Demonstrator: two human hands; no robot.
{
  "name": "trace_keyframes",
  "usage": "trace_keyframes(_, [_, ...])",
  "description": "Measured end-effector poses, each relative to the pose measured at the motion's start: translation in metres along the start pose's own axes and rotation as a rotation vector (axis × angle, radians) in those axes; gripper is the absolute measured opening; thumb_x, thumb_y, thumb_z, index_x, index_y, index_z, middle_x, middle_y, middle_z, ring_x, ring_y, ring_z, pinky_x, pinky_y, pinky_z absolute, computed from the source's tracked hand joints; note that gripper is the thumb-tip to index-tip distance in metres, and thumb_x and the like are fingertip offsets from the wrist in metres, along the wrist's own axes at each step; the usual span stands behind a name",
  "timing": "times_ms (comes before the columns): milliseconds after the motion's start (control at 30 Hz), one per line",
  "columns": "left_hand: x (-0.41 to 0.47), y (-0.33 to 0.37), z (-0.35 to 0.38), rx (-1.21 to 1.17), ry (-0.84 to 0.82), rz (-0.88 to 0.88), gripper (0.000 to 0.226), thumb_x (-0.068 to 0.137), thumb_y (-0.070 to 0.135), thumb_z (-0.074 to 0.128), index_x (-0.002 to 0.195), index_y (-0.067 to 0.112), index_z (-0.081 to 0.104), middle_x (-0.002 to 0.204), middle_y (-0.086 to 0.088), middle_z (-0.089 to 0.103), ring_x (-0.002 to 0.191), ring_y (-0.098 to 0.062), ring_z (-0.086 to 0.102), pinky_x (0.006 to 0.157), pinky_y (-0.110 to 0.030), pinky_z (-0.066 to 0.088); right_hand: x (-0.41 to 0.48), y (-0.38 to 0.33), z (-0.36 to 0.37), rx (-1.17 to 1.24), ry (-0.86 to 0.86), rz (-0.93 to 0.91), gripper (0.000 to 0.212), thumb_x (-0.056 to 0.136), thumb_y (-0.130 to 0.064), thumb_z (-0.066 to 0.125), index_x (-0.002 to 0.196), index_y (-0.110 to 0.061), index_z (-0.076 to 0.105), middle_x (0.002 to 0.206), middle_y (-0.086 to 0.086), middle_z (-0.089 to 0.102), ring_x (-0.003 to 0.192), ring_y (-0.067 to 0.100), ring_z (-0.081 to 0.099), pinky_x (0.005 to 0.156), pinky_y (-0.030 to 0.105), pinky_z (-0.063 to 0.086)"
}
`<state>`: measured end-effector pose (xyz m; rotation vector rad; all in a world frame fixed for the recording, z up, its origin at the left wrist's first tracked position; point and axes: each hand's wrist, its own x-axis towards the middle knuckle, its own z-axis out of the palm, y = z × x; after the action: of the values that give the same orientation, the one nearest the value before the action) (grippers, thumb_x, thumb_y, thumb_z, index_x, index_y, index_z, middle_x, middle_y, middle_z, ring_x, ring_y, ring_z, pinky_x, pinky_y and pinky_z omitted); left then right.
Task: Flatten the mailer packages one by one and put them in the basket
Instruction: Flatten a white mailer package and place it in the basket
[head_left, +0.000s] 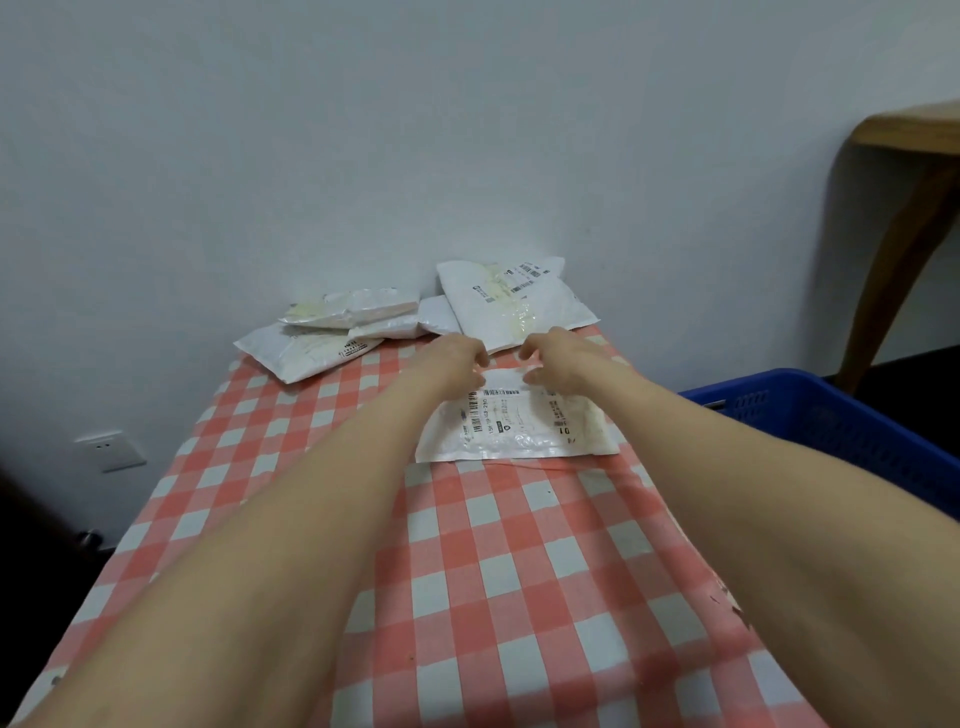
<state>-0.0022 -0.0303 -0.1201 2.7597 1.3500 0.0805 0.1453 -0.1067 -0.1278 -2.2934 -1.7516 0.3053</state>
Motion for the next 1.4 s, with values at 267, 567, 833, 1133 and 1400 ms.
trace_keyframes(267, [0.015,-0.001,0.022,0.073,-0.192,-0.038,0.05,0.087,0.039,0.065,0.131,0.024,0.049,0.13,-0.002,0.053,0.115,-0.022,0.053,0.096,-0.036,0.045,0.011,-0.012,0.015,-0.063,-0.154,0.002,0.046,0.091,-0.025,0.064,0.135,-0.022,0.049,0.138,0.004,0.048,0.12,0.024,0.052,0.092,0.032,0.045])
trace_keyframes(567, [0.028,-0.004,0.029,0.027,-0.164,-0.061,0.035,0.086,0.04,0.065,0.117,0.026,0.055,0.112,0.001,0.063,0.101,-0.02,0.058,0.085,-0.033,0.048,0.031,-0.011,0.024,-0.085,-0.164,0.064,0.032,0.094,-0.012,0.053,0.125,-0.018,0.051,0.128,0.005,0.053,0.114,0.025,0.054,0.087,0.034,0.046])
trace_keyframes(833, [0.027,0.002,0.03,0.053,-0.084,-0.052,0.022,0.089,0.036,0.063,0.106,0.022,0.058,0.098,0.0,0.066,0.097,-0.022,0.061,0.076,-0.03,0.044,0.036,-0.009,0.03,-0.059,-0.117,0.107,0.03,0.09,-0.008,0.054,0.117,-0.02,0.056,0.122,0.002,0.058,0.1,0.024,0.055,0.079,0.032,0.046])
trace_keyframes(1133, [-0.009,-0.009,0.002,-0.102,-0.042,-0.004,0.042,0.079,0.031,0.073,0.117,0.023,0.058,0.121,0.0,0.057,0.107,-0.018,0.054,0.084,-0.029,0.044,0.001,0.002,0.012,0.089,-0.023,0.025,0.05,0.08,-0.037,0.073,0.126,-0.027,0.056,0.135,0.002,0.05,0.12,0.023,0.05,0.095,0.034,0.045])
trace_keyframes(1400, [-0.026,-0.002,0.015,-0.021,-0.138,-0.02,0.053,0.076,0.035,0.078,0.123,0.026,0.057,0.129,0.001,0.054,0.115,-0.02,0.053,0.092,-0.032,0.044,-0.023,-0.013,0.016,-0.082,-0.177,0.032,0.062,0.081,-0.028,0.075,0.137,-0.021,0.049,0.133,0.0,0.053,0.111,0.021,0.058,0.084,0.031,0.049])
